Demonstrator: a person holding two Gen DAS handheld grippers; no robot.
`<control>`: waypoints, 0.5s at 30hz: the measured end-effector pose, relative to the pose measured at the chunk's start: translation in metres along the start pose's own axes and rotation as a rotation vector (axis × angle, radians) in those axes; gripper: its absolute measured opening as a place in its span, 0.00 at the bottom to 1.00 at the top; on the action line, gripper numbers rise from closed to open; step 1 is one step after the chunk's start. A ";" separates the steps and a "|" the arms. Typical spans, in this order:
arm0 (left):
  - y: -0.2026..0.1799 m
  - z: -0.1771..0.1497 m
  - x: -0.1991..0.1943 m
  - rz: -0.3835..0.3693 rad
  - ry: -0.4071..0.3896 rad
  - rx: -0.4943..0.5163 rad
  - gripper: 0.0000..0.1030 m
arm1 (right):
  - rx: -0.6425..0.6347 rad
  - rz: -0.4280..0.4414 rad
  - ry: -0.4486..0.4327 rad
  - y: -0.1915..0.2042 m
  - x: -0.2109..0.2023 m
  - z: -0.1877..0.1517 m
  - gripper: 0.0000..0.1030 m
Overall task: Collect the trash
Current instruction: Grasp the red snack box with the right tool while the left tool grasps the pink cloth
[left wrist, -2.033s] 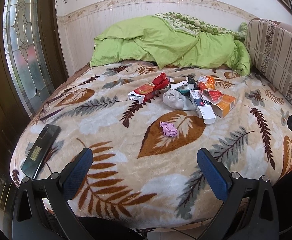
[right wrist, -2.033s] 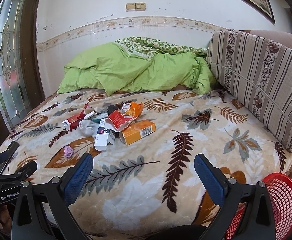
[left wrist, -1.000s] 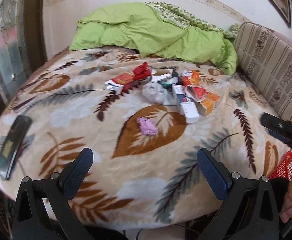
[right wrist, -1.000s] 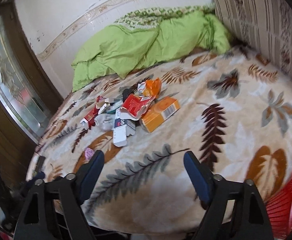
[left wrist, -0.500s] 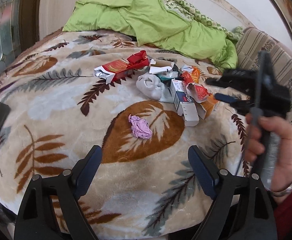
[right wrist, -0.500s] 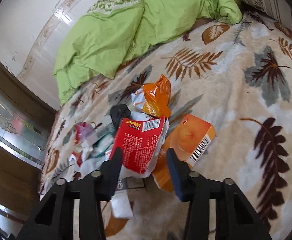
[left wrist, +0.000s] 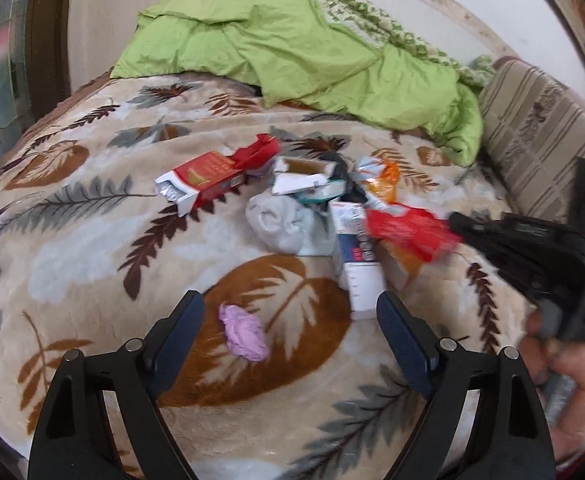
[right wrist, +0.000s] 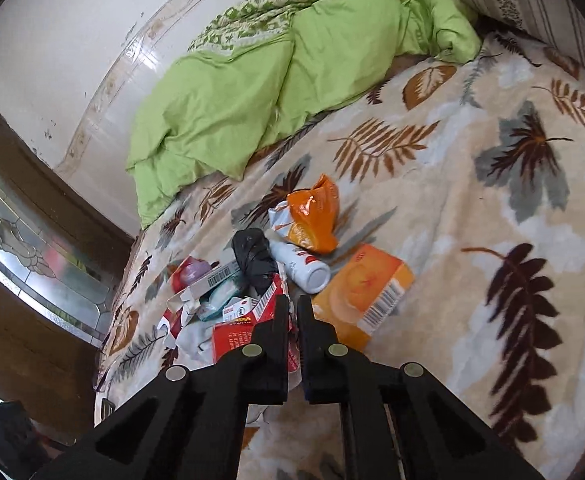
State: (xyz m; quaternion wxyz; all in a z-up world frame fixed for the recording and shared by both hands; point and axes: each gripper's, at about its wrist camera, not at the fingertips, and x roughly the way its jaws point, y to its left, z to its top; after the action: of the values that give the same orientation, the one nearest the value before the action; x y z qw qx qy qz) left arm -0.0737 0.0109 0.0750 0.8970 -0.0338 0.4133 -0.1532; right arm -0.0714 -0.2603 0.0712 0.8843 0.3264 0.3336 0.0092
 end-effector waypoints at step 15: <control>0.022 -0.017 0.051 0.105 0.117 0.012 0.26 | -0.056 -0.009 -0.032 0.000 -0.017 0.002 0.04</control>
State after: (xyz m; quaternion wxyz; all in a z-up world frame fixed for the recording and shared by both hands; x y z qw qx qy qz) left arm -0.0492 0.0175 0.0224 0.8784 0.0023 0.4651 -0.1099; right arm -0.0839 -0.2656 0.0818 0.8984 0.3003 0.3203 0.0094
